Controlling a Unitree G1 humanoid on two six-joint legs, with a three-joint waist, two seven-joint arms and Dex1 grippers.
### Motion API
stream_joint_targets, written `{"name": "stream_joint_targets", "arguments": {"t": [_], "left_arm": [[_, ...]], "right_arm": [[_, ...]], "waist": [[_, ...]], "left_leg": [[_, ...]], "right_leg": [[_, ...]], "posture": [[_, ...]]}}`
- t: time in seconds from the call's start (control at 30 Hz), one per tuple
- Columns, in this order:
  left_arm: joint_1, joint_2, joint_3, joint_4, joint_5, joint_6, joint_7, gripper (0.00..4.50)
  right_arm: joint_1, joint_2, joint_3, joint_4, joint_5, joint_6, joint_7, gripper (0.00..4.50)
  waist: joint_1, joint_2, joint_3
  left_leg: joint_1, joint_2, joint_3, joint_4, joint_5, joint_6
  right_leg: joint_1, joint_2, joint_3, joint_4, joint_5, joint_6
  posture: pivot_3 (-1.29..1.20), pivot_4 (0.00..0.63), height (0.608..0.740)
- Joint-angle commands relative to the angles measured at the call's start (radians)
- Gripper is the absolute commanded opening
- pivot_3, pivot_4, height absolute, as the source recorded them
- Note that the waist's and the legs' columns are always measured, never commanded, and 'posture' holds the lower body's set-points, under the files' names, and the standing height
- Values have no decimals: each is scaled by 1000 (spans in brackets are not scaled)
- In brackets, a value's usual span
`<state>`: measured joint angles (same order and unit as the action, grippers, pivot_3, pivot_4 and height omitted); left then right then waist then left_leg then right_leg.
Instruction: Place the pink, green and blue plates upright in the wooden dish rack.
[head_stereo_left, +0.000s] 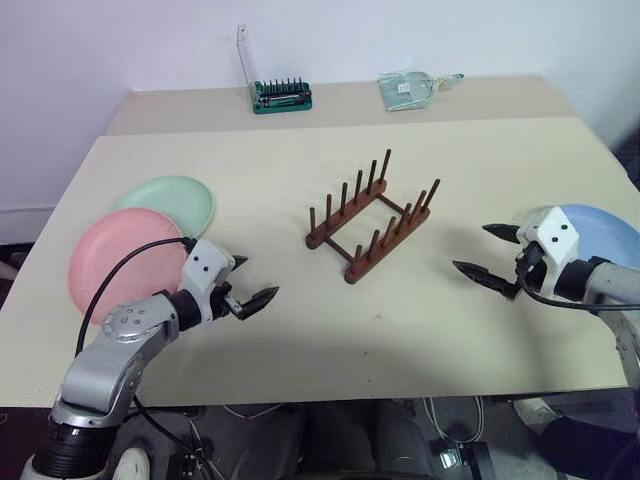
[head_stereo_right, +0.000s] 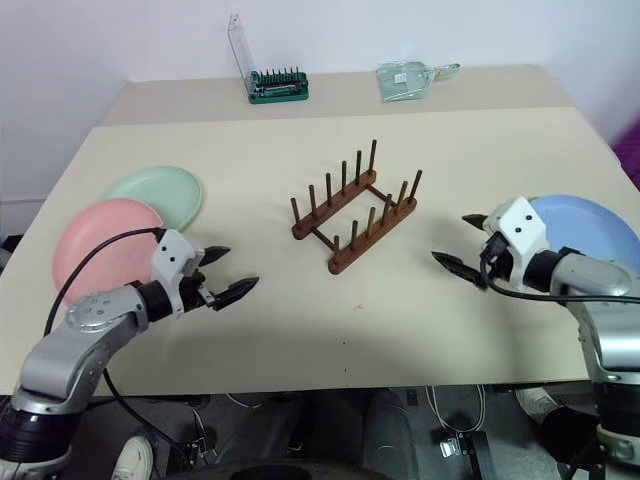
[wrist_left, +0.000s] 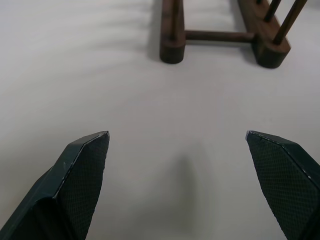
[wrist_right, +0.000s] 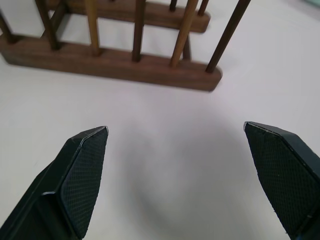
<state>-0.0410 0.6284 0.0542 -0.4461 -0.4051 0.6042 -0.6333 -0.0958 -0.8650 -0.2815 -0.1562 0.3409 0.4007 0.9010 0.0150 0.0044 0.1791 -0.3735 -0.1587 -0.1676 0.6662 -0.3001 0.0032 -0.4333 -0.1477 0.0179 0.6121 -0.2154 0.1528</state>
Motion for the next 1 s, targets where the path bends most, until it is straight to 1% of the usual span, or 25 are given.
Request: {"name": "stream_joint_targets", "arguments": {"t": [0.03, 0.1, 0.23, 0.33, 0.47, 0.53, 0.6, 0.7, 0.8, 0.87, 0.93, 1.0], "left_arm": [[2, 17, 26, -38, -15, -4, -17, 4500], [3, 19, 22, -36, -12, -6, -22, 4500], [1, 21, 13, -59, -34, 19, -36, 4500], [8, 11, -31, -93, -61, 53, -51, 4500], [-17, -48, -137, -132, -46, 67, -24, 4500], [-53, -91, -247, -107, 37, 59, 22, 4500], [-85, -122, -321, -71, 105, 35, 52, 4500], [-166, -271, -422, 46, 196, 39, 169, 4500], [-206, -352, -461, 118, 256, 35, 228, 4500], [-229, -383, -460, 182, 277, 19, 246, 4500], [-261, -446, -468, 240, 285, 33, 275, 4500], [-292, -476, -471, 285, 297, 22, 276, 4500]], "right_arm": [[1, -15, -35, -49, 26, 8, 3, 4439], [8, -10, -32, -51, 25, 5, 1, 4439], [13, 2, -17, -85, 38, 21, -10, 4439], [51, 2, -20, -139, 58, 56, -8, 4439], [129, -2, -22, -239, 100, 109, 6, 4439], [154, 5, -32, -278, 117, 133, -8, 4439], [160, 12, -30, -312, 129, 158, -28, 4439], [200, 19, -46, -372, 156, 187, -40, 4439], [213, 25, -52, -413, 174, 214, -64, 4439], [199, 40, -21, -448, 181, 244, -102, 4439], [216, 38, -31, -491, 201, 264, -107, 4439], [212, 35, -35, -509, 215, 283, -116, 4439]], "waist": [[0, 0, 0], [-1, 0, 0], [0, 0, 0], [0, 0, 0], [14, 0, 0], [23, 0, 0], [26, -1, 0], [32, -1, 0], [32, -3, 0], [26, -3, 0], [29, -3, 0], [31, -4, 0]], "left_leg": [[0, 0, 0, 0, 0, 0], [0, 0, 0, 0, -2, 4], [0, 0, 0, 0, -2, 4], [0, 0, 0, 0, -2, 3], [0, 0, 0, 0, -3, 5], [0, 0, 1, 0, -3, 5], [0, 0, 1, 1, -3, 5], [1, 0, 1, 1, -3, 5], [0, 0, 1, 1, -2, 5], [0, 0, 2, 1, -1, 3], [0, 1, 2, 1, -1, 2], [1, 1, 2, 1, -1, 3]], "right_leg": [[0, 0, 0, 0, 0, 0], [0, 0, 0, 0, 0, 0], [0, 0, 0, 0, 0, 0], [0, 0, 0, 0, 0, 0], [0, 0, 0, -1, 0, 0], [0, 0, 0, -1, 0, 0], [1, 0, 1, 0, 0, 0], [1, 0, 1, 0, 0, 0], [2, 0, 0, -1, 0, 0], [1, 0, 1, -1, 0, 0], [1, 0, 1, -1, 0, 0], [2, 0, 1, -1, 0, 1]], "posture": [[0, 150, 735], [0, 150, 735], [0, 150, 735], [0, 150, 735], [0, 150, 735], [0, 150, 735], [0, 150, 735], [0, 150, 735], [0, 150, 735], [0, 150, 735], [0, 150, 735], [0, 150, 735]]}}
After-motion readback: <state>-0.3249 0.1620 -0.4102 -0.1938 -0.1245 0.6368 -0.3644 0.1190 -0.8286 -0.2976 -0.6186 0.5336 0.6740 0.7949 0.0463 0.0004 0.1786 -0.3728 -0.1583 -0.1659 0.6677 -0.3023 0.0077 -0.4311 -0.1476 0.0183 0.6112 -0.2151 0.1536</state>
